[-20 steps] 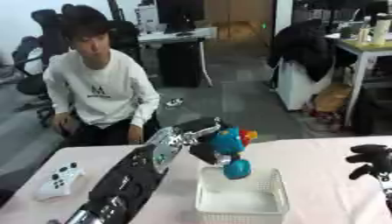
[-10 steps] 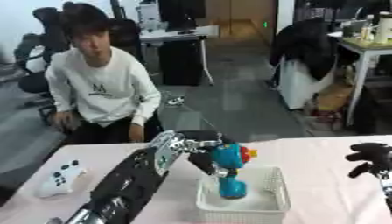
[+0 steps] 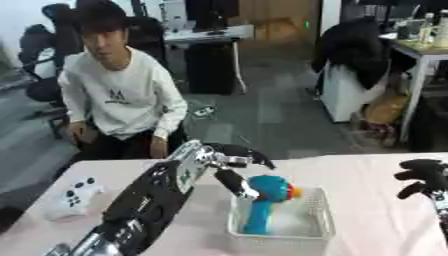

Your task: Pick up objects on the table and place them in the box.

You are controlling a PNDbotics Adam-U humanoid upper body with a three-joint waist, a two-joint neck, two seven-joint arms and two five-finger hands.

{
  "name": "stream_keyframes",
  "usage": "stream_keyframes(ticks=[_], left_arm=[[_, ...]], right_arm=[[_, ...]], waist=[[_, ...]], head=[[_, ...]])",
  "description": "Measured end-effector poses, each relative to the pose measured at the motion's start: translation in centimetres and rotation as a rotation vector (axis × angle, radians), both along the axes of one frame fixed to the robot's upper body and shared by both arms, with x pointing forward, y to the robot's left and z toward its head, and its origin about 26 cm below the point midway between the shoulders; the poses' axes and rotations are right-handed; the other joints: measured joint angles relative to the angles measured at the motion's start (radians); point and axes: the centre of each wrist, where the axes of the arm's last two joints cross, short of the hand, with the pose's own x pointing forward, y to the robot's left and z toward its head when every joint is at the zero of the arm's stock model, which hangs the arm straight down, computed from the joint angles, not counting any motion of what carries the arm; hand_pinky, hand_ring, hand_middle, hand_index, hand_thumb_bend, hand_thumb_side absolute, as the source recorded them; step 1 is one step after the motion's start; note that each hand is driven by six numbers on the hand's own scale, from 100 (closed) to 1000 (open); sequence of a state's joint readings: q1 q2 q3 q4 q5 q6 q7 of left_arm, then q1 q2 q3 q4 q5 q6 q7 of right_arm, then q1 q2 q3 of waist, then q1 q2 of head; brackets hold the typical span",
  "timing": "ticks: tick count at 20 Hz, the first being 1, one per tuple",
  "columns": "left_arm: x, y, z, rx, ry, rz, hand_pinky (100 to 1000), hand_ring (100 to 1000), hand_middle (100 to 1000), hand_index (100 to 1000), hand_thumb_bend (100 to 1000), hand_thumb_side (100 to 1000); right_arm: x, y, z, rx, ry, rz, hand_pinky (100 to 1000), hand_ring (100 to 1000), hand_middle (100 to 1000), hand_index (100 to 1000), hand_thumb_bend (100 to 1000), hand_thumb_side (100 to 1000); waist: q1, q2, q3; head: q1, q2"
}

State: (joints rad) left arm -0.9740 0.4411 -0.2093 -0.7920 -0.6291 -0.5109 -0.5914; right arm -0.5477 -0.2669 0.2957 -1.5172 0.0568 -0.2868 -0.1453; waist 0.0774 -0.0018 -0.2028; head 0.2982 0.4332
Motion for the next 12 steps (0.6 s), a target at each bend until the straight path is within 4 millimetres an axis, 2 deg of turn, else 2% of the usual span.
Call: stream_keyframes(ticks=[1, 2, 6, 11, 12], left_arm=[[-0.1, 0.2, 0.3, -0.019, -0.017, -0.005, 990, 981, 994, 1000, 722, 644], [-0.2, 0.5, 0.4, -0.043, -0.035, -0.012, 971, 968, 984, 1000, 658, 646], [-1.4, 2.6, 0.6, -0.129, -0.101, -0.007, 954, 953, 971, 1000, 577, 667], [-3.6, 5.8, -0.5, -0.255, -0.157, 0.105, 900, 913, 948, 999, 405, 751], [-4.1, 6.3, -1.0, -0.293, -0.167, 0.137, 902, 915, 949, 999, 413, 749]], right_arm=[[0.0, 0.0, -0.1, 0.0, 0.002, -0.002, 460, 636, 666, 729, 100, 760], [0.0, -0.1, -0.3, -0.001, 0.007, -0.004, 460, 636, 666, 729, 100, 760], [-0.3, -0.5, -1.0, -0.002, 0.03, -0.019, 460, 636, 666, 729, 100, 758], [-0.4, -1.1, -1.6, -0.001, 0.046, -0.04, 461, 636, 666, 729, 100, 756], [-0.4, -1.2, -1.7, -0.001, 0.048, -0.044, 461, 636, 666, 729, 100, 757]], waist=[[0.0, -0.002, 0.006], [0.0, -0.007, 0.015], [-0.005, -0.038, 0.058], [-0.008, -0.061, 0.111], [-0.009, -0.065, 0.121]], head=[[-0.005, 0.0], [-0.01, 0.0], [-0.025, 0.005], [-0.025, 0.018], [-0.025, 0.022]])
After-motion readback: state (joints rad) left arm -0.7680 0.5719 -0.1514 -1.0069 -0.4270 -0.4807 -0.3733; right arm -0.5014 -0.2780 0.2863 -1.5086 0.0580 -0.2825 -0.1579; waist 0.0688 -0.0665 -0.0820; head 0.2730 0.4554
